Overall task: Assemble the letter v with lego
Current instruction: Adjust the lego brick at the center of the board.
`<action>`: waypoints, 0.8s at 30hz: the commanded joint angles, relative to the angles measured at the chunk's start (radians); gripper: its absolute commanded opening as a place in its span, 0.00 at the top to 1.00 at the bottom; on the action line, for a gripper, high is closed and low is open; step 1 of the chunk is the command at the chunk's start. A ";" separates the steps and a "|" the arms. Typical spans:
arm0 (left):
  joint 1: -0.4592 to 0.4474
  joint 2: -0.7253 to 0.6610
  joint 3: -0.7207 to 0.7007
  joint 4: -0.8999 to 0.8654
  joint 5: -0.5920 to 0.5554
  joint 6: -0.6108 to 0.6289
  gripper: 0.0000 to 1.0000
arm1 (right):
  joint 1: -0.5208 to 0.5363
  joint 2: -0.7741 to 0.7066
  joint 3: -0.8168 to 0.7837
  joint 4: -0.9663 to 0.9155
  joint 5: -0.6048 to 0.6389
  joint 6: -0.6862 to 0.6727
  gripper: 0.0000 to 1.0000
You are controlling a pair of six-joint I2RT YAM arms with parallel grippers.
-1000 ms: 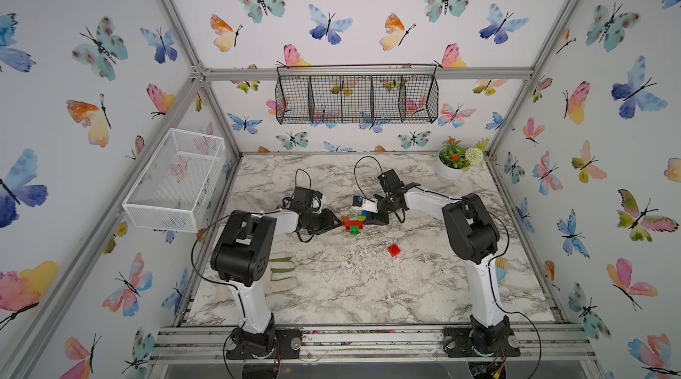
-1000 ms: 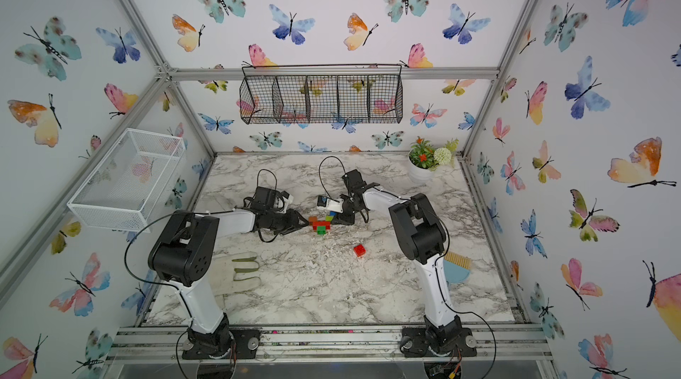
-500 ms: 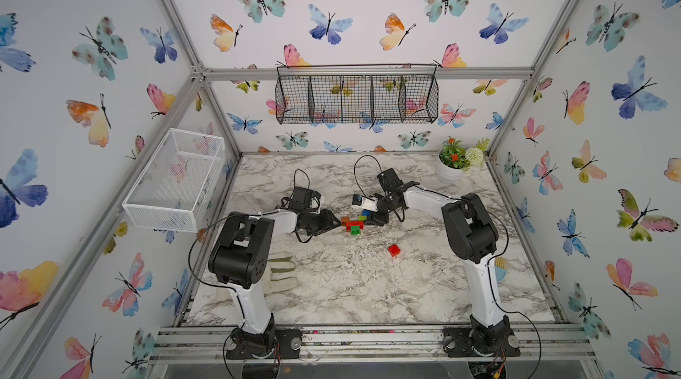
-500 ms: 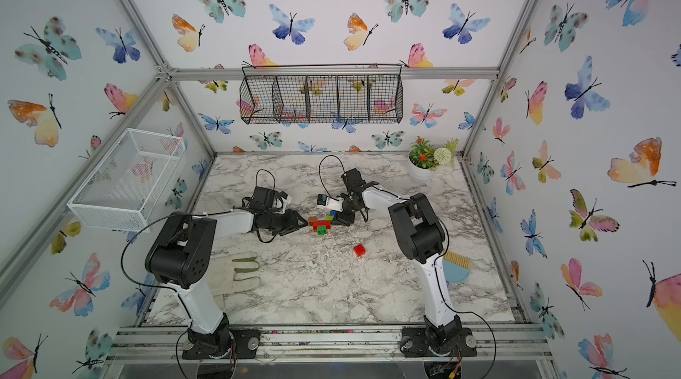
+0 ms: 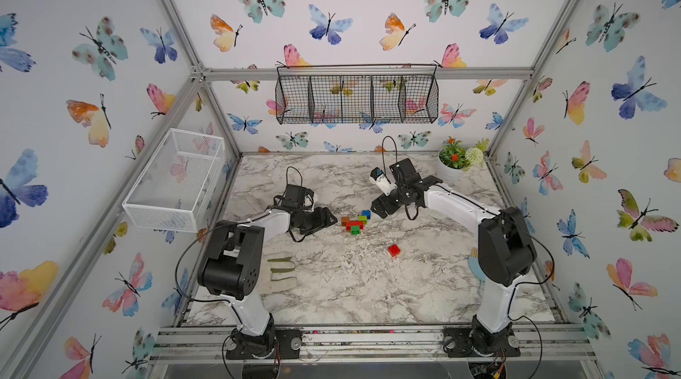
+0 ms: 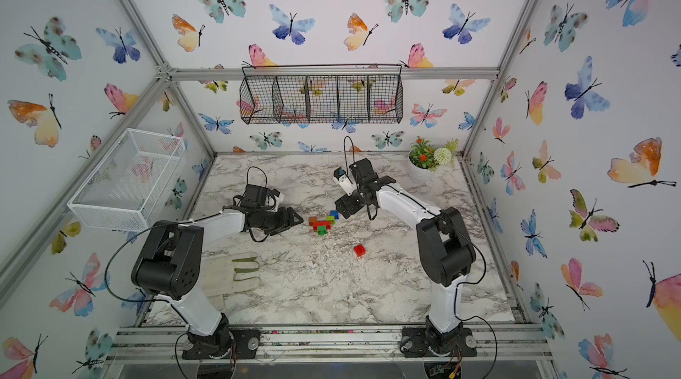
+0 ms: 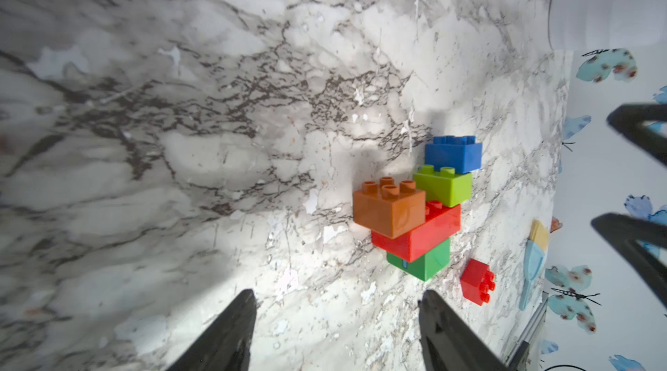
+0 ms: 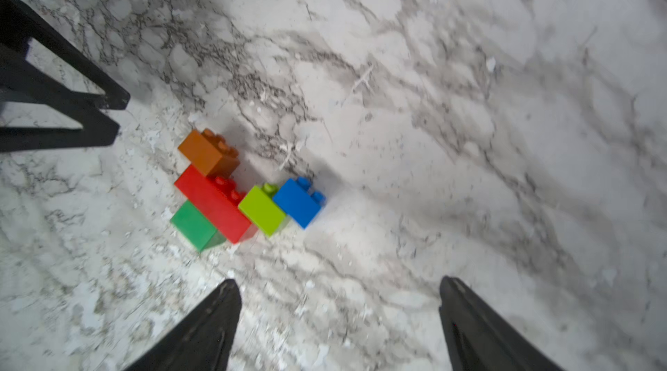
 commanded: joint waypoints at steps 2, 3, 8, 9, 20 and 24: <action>0.007 -0.033 0.028 -0.054 -0.005 0.033 0.25 | 0.006 -0.130 -0.208 -0.078 -0.041 0.335 0.10; 0.007 -0.033 0.031 -0.056 -0.001 0.034 0.25 | 0.007 -0.158 -0.249 -0.065 -0.075 0.352 0.10; 0.007 -0.032 0.036 -0.058 0.000 0.035 0.23 | 0.024 -0.238 -0.398 -0.016 -0.123 0.372 0.13; 0.007 -0.036 0.034 -0.056 -0.005 0.035 0.22 | 0.025 -0.235 -0.404 -0.016 -0.130 0.361 0.13; 0.007 -0.086 -0.027 -0.045 -0.024 0.018 0.20 | 0.083 -0.085 -0.317 -0.093 -0.004 0.276 0.28; 0.008 -0.106 -0.047 -0.044 -0.036 0.018 0.19 | 0.109 -0.051 -0.303 -0.119 0.056 0.254 0.35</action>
